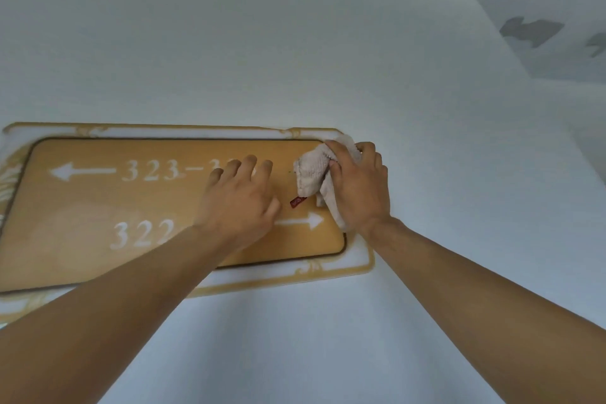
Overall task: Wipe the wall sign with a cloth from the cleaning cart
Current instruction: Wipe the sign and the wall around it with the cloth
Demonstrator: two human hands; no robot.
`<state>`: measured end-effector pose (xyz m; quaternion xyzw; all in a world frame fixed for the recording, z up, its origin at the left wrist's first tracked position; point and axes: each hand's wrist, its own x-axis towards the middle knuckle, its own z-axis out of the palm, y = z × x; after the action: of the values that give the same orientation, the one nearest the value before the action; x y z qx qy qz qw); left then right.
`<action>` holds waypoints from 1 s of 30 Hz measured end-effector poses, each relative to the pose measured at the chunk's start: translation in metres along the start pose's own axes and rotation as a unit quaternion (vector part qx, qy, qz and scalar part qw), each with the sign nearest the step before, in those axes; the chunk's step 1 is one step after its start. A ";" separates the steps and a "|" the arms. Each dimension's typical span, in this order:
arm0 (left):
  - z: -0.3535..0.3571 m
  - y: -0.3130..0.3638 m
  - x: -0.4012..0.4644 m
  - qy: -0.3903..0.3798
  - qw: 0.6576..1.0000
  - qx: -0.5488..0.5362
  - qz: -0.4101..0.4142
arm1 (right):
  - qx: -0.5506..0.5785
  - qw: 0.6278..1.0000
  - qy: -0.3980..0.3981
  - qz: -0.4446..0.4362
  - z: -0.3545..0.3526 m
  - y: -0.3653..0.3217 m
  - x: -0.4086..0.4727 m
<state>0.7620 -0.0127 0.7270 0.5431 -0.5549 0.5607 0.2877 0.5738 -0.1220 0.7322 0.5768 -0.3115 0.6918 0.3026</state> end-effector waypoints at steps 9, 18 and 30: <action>0.022 0.018 0.052 -0.005 1.000 0.002 0.006 | 0.076 0.995 0.050 0.038 0.022 0.024 0.083; 0.042 0.017 0.068 -0.005 0.998 0.056 0.031 | 0.078 0.996 0.011 0.050 0.048 0.032 0.134; 0.071 0.022 0.065 0.057 0.993 0.098 0.022 | 0.041 0.997 0.040 0.053 0.080 0.045 0.114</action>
<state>0.7465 -0.1018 0.7662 0.5240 -0.4917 0.6483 0.2518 0.5703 -0.2060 0.8520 0.5433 -0.3013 0.7414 0.2537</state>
